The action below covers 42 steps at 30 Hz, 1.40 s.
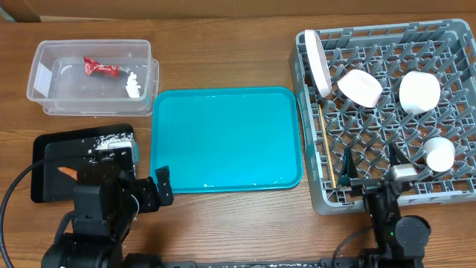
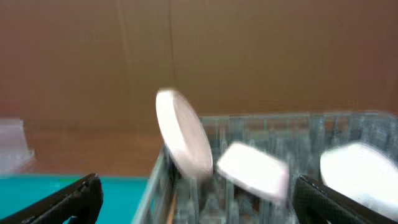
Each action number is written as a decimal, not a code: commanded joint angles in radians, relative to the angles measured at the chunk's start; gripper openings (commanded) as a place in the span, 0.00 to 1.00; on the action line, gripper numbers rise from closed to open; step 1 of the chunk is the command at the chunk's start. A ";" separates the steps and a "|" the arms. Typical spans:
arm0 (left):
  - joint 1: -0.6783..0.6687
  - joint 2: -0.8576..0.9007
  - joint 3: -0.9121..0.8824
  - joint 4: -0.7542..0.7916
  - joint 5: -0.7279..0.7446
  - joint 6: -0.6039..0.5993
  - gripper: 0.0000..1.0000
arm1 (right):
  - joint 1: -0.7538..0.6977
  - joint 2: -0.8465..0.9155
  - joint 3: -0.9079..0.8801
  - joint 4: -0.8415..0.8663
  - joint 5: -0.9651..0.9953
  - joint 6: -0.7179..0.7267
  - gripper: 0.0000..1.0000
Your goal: Sort waste into correct bins and load items into the dishwasher
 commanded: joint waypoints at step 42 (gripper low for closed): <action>0.088 -0.631 -0.807 0.860 -0.019 0.021 1.00 | -0.008 -0.008 -0.022 -0.053 -0.021 0.034 1.00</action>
